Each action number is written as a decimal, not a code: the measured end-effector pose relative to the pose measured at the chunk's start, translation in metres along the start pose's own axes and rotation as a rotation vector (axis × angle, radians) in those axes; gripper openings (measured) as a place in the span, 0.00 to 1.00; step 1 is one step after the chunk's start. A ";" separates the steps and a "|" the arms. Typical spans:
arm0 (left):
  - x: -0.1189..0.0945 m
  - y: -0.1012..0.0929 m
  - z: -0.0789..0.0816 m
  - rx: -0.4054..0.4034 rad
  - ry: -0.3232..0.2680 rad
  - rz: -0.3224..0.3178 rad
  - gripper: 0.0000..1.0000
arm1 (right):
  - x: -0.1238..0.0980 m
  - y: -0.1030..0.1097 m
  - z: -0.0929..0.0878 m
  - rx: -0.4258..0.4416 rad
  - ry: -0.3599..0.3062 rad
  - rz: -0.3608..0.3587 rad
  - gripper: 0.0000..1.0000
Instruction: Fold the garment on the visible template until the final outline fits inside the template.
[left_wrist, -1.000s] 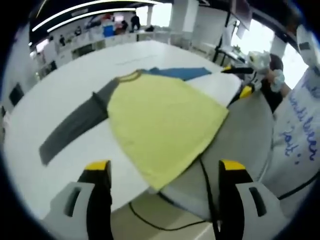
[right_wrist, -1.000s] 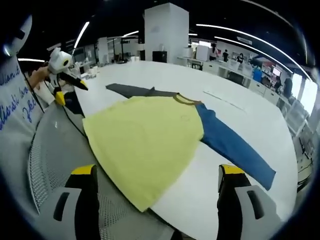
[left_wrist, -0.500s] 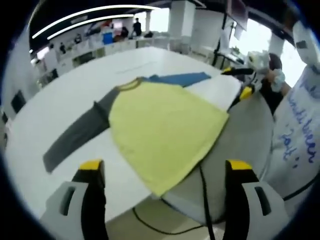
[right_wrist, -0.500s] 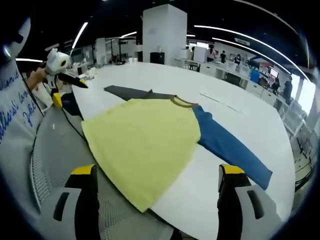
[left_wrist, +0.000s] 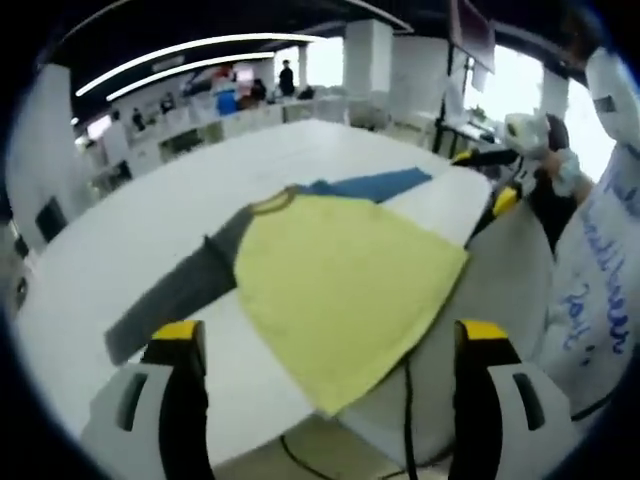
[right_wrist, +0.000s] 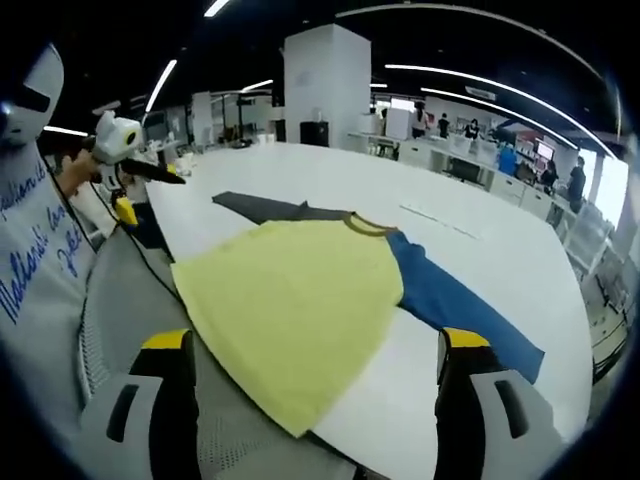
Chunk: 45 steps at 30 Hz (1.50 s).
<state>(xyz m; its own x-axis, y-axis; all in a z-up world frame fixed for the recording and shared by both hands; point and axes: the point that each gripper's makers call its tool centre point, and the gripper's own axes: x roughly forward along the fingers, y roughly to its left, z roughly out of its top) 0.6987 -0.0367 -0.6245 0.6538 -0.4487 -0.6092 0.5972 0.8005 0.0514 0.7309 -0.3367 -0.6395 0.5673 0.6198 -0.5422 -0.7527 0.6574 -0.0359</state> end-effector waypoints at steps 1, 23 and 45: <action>-0.001 0.003 0.001 0.020 0.003 0.020 0.99 | 0.000 0.001 -0.001 0.001 0.001 0.000 1.00; -0.009 -0.007 0.007 -0.054 -0.037 0.055 0.99 | -0.027 -0.006 -0.003 0.113 -0.096 -0.115 1.00; -0.018 -0.013 0.007 -0.116 -0.089 0.003 0.99 | 0.005 0.011 0.013 0.149 -0.043 -0.062 1.00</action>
<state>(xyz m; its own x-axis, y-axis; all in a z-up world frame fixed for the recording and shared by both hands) 0.6825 -0.0417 -0.6081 0.6972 -0.4755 -0.5365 0.5407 0.8402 -0.0420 0.7293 -0.3206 -0.6313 0.6273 0.5919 -0.5061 -0.6598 0.7492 0.0584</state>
